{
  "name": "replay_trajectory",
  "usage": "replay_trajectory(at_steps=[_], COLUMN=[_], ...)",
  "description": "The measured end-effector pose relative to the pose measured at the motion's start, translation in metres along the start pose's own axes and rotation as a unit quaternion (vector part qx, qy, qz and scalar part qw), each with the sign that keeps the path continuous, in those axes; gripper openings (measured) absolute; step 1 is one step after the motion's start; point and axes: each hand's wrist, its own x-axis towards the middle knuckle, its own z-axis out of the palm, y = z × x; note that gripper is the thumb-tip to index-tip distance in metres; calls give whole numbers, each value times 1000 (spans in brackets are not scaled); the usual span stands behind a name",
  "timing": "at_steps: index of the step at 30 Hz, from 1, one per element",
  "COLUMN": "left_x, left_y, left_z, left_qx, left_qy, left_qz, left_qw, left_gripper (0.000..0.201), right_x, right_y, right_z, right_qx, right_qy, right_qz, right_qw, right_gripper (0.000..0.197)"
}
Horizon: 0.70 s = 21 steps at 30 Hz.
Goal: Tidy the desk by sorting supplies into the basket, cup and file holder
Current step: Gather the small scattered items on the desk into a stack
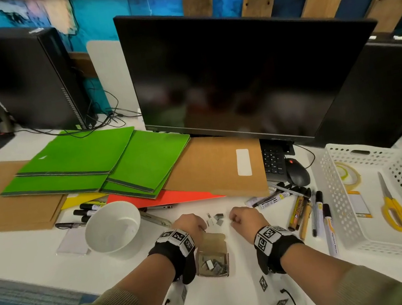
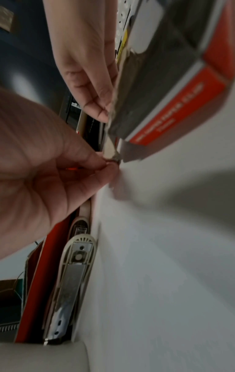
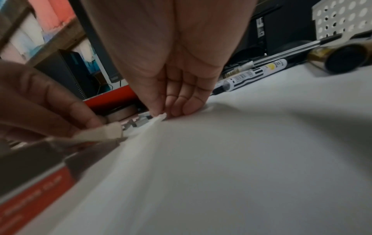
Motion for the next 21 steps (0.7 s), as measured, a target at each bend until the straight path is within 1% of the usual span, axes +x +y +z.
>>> replay_trajectory(at_steps=[2,4,6,8,9,10,13,15,17,21], left_x=[0,0,0,-1,-1,-1,-4,-6,-11,-27], left_y=[-1,-3,-4,-5,-5,-6,-6,-8,-9,-10], left_z=[0,1,3,4,4,5,5,6,6,6], left_qx=[-9,-12,-7,3,5,6,3,-18,-38,-79], left_qy=[4,15,26,24,21,20,23,39,56,69], left_qz=[1,3,5,4,3,4,6,12,29,80], left_qw=[1000,1000,1000,1000,1000,1000,1000,999,997,991], left_gripper=[36,33,30,28,27,25,21,20,20,17], right_x=[-3,-8,-15,-21,-23,-26,-33,-37,-39,-40], right_y=[-1,-3,-7,-11,-14,-16,-20,-19,-17,-14], right_z=[1,3,4,3,3,4,6,10,13,19], right_qx=[54,99,135,155,158,157,121,97,91,90], right_qy=[-3,-12,-20,-32,-39,-46,-69,-75,-68,-60], right_qz=[-8,-31,-53,-70,-79,-90,-120,-136,-133,-135], right_qw=[998,995,989,985,983,982,983,983,985,985], right_gripper=[14,8,13,27,29,28,7,11,12,18])
